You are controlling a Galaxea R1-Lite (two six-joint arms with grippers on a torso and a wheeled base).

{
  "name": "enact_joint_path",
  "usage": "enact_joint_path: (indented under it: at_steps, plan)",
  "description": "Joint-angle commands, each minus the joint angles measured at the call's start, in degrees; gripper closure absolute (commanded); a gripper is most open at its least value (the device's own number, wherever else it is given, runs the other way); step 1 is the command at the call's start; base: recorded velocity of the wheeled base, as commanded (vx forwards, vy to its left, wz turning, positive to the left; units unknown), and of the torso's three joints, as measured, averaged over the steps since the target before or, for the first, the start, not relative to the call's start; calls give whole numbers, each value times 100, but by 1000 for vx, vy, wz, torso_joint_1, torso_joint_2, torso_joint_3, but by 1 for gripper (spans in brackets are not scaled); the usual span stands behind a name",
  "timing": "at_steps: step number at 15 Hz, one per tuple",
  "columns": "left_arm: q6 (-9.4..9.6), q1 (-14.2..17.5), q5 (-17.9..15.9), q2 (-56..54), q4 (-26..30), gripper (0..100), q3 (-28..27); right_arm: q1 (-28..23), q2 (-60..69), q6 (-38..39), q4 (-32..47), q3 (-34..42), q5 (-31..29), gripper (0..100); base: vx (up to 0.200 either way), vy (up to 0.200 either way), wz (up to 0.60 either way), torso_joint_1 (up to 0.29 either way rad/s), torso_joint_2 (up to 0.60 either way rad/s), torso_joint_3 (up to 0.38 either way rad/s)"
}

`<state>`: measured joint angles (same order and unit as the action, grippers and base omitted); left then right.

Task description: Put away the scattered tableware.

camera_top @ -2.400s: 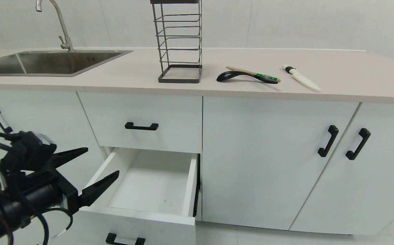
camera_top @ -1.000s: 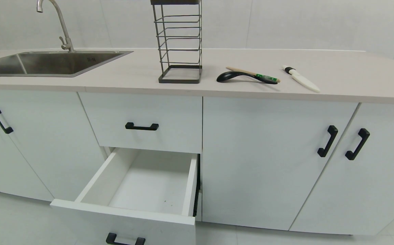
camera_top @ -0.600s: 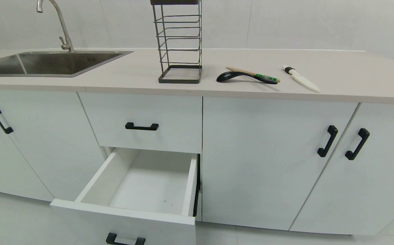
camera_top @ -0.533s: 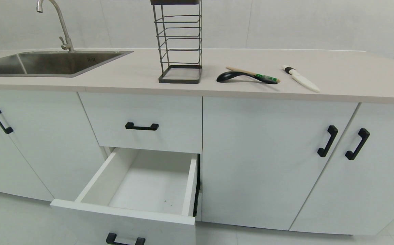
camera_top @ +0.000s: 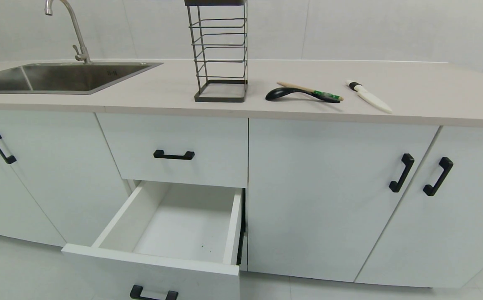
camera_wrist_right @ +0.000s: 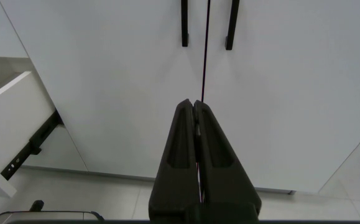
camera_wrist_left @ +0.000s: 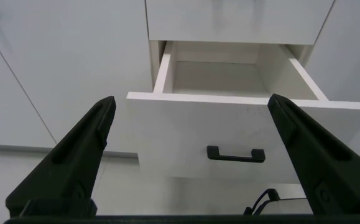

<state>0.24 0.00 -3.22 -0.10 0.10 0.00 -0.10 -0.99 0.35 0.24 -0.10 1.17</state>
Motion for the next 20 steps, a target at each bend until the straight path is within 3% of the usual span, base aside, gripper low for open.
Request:
enact_joint_path:
  at_steps: [1, 4, 9, 14, 20]
  plan:
    - [-7, 0, -3, 10, -1, 0, 0, 1, 2, 9, 2, 1, 6, 100, 0, 0, 0, 0, 0, 0]
    - [-16, 0, 14, 10, -1, 0, 0, 1, 2, 17, 2, 1, 6, 100, 0, 0, 0, 0, 0, 0]
    - [2, 0, 49, 10, -1, 0, 0, 1, 2, 17, 2, 1, 6, 100, 200, 0, 0, 2, 4, 1]
    - [-7, 0, 41, 10, -10, 0, 0, 1, 2, 17, 2, 1, 6, 100, 0, 0, 0, 0, 0, 0]
    - [-16, 0, 32, 10, -10, 0, 0, 1, 2, 17, 2, 10, 6, 100, 0, 0, 0, 173, -247, -195]
